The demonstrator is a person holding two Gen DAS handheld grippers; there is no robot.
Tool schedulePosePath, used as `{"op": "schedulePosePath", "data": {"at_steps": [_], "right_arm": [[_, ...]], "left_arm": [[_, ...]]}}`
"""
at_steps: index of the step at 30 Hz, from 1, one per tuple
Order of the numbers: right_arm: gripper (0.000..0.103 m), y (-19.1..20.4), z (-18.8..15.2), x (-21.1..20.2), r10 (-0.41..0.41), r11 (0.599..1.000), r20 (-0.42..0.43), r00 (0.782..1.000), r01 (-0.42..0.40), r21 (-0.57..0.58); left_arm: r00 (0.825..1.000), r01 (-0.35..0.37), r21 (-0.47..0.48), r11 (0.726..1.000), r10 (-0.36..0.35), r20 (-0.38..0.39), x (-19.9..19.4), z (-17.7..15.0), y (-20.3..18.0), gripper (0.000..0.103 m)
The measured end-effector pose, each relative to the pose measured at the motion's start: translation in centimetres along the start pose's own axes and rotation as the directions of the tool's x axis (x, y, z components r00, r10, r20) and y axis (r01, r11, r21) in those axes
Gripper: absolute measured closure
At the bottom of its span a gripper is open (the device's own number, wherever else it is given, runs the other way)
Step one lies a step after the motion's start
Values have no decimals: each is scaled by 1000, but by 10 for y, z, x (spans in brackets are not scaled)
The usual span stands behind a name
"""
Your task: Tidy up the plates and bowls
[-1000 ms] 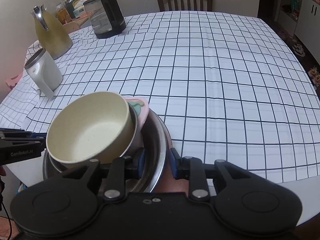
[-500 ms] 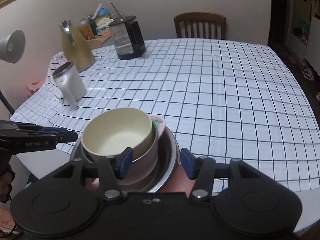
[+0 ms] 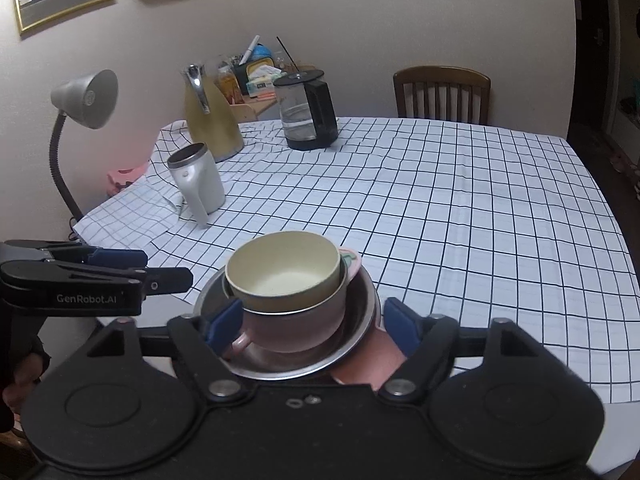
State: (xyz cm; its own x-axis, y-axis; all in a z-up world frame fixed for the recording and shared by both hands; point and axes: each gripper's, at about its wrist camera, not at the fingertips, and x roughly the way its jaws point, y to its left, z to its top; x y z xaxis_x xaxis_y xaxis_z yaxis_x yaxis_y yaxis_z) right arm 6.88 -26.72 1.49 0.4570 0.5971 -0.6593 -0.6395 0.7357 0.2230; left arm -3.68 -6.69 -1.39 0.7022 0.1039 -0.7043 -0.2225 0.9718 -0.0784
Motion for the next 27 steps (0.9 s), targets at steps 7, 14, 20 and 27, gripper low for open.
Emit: {"op": "schedulePosePath", "data": {"at_steps": [7, 14, 20, 27], "right_arm": [[7, -1, -10, -29, -2, 1000, 59, 998, 3, -22], [2, -4, -18, -50, 5, 1000, 103, 995, -3, -22], [0, -4, -24, -62, 1, 1000, 141, 990, 1, -17], [0, -4, -30, -70, -16, 1000, 158, 987, 14, 17]], "left_arm": [[999, -6, -35, 999, 8, 50, -25, -12, -18, 16], [997, -2, -39, 999, 4, 73, -39, -20, -30, 9], [996, 12, -52, 999, -7, 86, -45, -24, -35, 8], [993, 17, -34, 999, -13, 116, -54, -26, -44, 0]]}}
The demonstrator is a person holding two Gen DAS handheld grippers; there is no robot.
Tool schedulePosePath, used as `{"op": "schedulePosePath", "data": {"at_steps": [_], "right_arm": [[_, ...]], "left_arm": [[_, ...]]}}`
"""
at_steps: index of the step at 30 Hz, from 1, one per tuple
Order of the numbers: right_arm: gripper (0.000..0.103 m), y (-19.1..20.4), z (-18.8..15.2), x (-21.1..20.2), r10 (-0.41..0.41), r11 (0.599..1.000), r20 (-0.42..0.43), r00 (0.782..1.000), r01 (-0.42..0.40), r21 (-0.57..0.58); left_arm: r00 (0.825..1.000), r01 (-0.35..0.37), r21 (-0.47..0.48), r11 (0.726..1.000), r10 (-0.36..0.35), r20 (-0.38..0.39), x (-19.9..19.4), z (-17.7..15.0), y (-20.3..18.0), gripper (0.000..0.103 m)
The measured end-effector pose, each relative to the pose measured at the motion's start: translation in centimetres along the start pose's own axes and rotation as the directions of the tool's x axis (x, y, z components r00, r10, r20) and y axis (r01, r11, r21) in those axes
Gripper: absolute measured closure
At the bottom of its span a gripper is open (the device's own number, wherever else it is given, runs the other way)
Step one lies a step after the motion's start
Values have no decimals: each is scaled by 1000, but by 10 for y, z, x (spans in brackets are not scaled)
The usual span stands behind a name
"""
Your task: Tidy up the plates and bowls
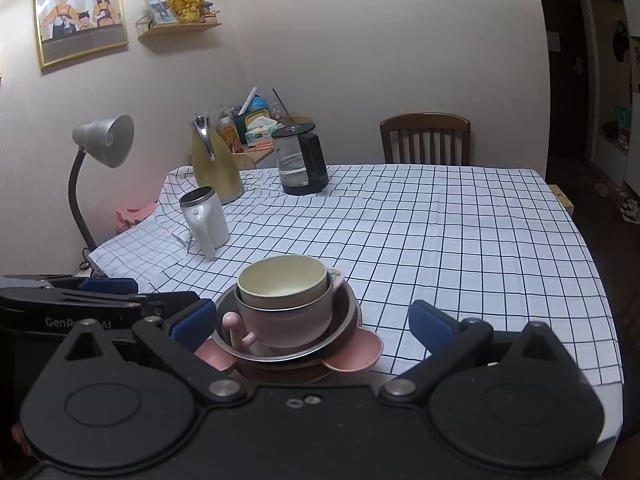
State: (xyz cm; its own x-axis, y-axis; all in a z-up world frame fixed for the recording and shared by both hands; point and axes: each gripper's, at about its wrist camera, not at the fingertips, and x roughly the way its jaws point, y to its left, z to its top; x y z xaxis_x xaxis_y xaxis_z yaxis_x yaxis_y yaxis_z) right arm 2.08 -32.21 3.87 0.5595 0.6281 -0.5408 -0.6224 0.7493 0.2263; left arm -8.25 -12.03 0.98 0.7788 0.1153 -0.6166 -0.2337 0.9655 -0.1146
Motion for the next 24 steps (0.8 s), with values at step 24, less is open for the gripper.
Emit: {"op": "schedulePosePath", "data": {"at_steps": [24], "right_arm": [[0, -5, 4, -22, -47, 998, 67, 997, 44, 52]], "left_arm": [[999, 36, 5, 999, -36, 41, -11, 10, -12, 0]]}}
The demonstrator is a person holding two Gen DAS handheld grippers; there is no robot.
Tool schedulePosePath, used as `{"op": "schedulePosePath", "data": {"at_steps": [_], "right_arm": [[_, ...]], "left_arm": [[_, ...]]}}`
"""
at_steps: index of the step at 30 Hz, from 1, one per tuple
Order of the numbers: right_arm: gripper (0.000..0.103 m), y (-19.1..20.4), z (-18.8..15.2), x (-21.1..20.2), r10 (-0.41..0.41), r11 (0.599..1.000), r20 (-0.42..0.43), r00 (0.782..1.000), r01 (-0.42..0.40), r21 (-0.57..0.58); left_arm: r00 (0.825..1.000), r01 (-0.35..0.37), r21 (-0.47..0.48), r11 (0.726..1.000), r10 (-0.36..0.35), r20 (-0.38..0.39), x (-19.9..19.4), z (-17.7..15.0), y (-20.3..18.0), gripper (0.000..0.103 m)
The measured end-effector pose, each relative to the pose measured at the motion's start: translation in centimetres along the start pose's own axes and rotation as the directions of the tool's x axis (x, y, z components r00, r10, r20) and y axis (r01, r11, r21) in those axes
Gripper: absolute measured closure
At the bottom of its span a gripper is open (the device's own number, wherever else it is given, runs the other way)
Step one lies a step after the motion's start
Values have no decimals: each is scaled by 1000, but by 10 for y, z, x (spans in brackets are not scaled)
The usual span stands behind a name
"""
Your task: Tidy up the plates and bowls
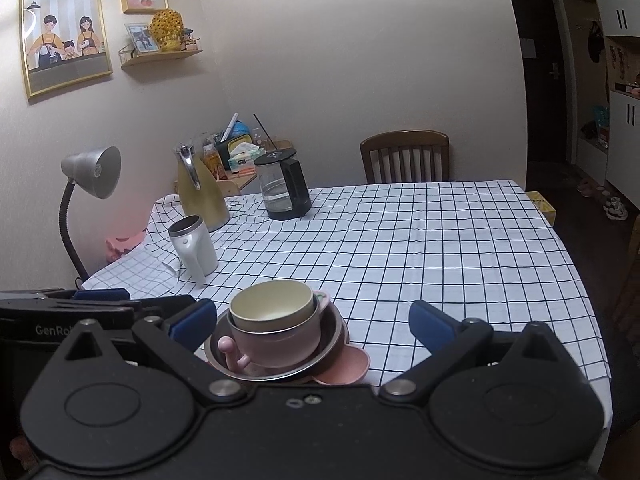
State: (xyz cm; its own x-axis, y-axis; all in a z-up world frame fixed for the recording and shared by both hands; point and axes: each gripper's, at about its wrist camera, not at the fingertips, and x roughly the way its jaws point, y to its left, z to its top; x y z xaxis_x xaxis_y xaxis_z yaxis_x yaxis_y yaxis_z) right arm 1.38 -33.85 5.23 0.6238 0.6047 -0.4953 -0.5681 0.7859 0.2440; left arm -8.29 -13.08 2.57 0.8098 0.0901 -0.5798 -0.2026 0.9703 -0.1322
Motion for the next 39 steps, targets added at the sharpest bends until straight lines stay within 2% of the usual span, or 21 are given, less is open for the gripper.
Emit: {"op": "schedulePosePath", "data": {"at_steps": [15, 39], "right_arm": [[0, -8, 1, 4, 4, 1000, -25, 1000, -3, 23], [0, -6, 1, 7, 9, 1000, -35, 999, -9, 7]], "left_arm": [[999, 4, -30, 1000, -5, -39, 13, 1, -1, 0], [998, -42, -44, 998, 41, -41, 9, -1, -2, 0]]}}
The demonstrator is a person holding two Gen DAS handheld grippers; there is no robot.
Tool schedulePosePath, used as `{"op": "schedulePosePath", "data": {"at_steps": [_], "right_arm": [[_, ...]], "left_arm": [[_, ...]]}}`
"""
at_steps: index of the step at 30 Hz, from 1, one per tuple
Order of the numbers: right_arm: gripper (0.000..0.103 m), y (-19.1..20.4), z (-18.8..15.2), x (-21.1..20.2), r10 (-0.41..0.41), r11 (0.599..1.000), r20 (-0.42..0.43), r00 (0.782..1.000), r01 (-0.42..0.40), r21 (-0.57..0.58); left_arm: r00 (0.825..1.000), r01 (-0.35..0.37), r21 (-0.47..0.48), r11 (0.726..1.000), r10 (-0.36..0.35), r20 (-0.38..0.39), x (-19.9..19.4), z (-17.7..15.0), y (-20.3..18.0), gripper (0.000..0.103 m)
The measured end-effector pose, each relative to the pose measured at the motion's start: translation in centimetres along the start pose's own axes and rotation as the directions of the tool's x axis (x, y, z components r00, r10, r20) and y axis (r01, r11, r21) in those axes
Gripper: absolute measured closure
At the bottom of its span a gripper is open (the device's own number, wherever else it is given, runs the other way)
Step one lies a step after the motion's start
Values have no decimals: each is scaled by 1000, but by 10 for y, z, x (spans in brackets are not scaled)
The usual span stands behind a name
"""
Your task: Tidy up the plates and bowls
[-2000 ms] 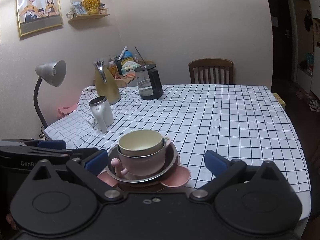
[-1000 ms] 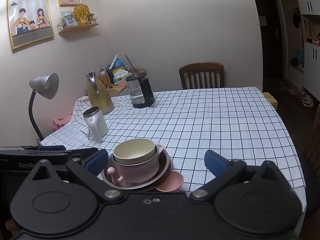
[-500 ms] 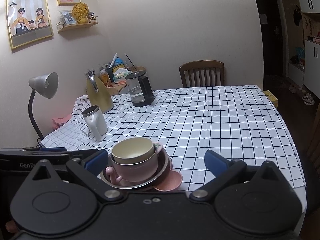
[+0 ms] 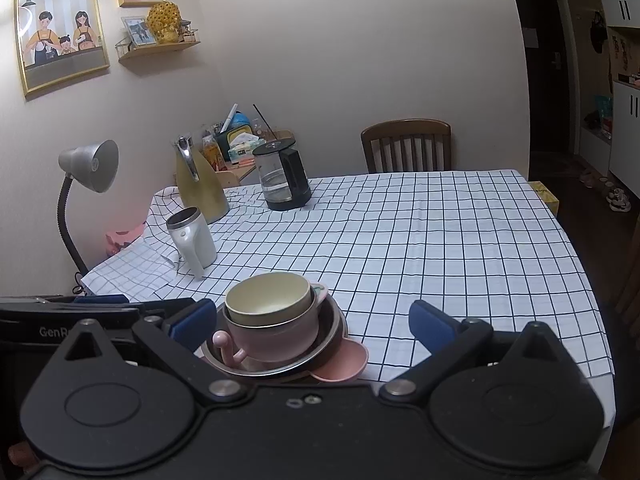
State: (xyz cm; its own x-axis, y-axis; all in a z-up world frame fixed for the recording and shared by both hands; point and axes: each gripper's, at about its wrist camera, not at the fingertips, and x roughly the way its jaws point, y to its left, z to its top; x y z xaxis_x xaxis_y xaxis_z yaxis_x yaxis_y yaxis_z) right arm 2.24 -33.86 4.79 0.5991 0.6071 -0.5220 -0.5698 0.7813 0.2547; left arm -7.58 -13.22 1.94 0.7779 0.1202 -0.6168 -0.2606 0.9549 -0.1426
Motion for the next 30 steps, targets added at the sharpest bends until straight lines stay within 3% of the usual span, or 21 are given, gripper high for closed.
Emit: {"op": "schedulePosePath", "data": {"at_steps": [30], "right_arm": [[0, 5, -2, 13, -22, 1000, -25, 999, 22, 7]], "left_arm": [[1000, -14, -16, 1000, 14, -23, 9, -1, 11, 0]]}}
